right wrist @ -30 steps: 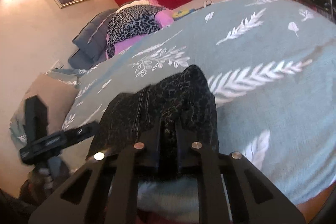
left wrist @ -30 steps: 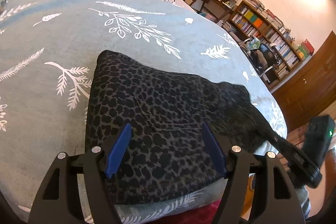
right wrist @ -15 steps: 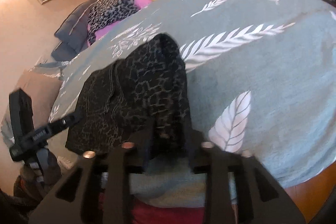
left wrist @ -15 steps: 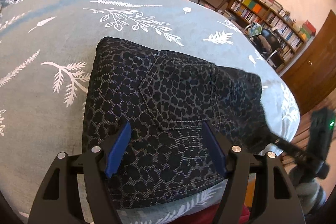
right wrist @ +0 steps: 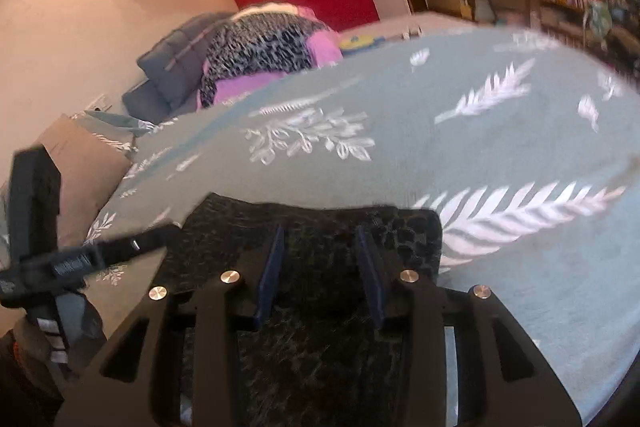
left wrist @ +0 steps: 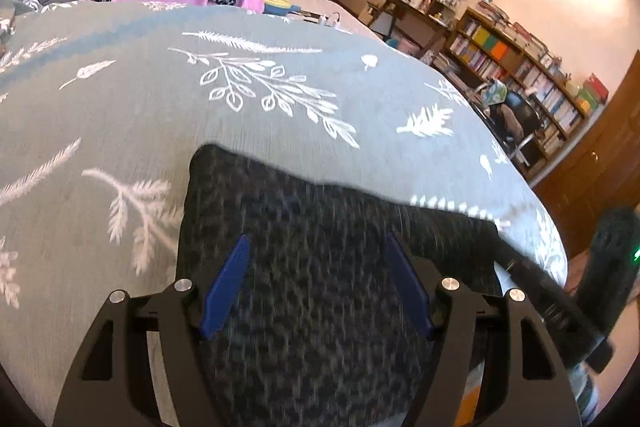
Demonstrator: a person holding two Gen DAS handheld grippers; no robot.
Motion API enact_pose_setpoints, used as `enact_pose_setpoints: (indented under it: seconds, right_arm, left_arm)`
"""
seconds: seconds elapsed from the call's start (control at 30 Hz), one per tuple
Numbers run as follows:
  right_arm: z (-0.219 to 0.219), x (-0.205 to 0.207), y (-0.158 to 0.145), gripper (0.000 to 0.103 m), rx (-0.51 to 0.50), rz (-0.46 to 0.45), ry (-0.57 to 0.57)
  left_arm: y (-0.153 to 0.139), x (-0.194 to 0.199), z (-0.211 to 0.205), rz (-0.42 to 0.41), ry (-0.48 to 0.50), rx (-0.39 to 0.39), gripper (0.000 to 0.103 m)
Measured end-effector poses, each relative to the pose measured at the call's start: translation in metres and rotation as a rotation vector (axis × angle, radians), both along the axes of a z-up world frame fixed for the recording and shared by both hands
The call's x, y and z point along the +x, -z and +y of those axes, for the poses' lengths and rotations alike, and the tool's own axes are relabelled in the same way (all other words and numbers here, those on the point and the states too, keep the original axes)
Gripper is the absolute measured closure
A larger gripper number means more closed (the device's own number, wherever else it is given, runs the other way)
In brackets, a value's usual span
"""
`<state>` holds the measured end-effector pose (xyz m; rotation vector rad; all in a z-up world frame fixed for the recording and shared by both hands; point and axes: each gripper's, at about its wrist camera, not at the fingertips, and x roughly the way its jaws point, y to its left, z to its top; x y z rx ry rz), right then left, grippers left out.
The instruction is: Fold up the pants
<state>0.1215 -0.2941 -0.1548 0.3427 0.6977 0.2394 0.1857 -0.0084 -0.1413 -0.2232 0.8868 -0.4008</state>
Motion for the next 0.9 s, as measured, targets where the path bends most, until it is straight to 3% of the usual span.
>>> enact_pose_setpoints:
  seconds: [0.1, 0.23, 0.37, 0.47, 0.67, 0.9]
  right_arm:
    - [-0.012, 0.011, 0.026, 0.065, 0.027, 0.063, 0.038]
    - [-0.015, 0.013, 0.048, 0.065, 0.012, 0.060, 0.047]
    - [-0.017, 0.016, 0.057, 0.065, 0.023, 0.052, 0.049]
    - [-0.018, 0.017, 0.060, 0.065, 0.022, 0.044, 0.044]
    - [-0.020, 0.017, 0.060, 0.065, 0.027, 0.047, 0.045]
    - [-0.019, 0.017, 0.059, 0.064, 0.023, 0.054, 0.042]
  left_arm:
    - [0.008, 0.024, -0.003, 0.024, -0.004, -0.023, 0.034]
    - [0.033, 0.044, -0.004, 0.080, -0.022, -0.034, 0.034]
    - [0.046, 0.041, -0.011, 0.033, -0.002, 0.027, 0.034]
    - [0.047, 0.038, -0.014, 0.012, 0.010, 0.062, 0.034]
    - [0.037, 0.036, -0.005, 0.034, 0.004, 0.037, 0.034]
    - [0.025, 0.014, 0.009, -0.003, -0.064, 0.155, 0.031]
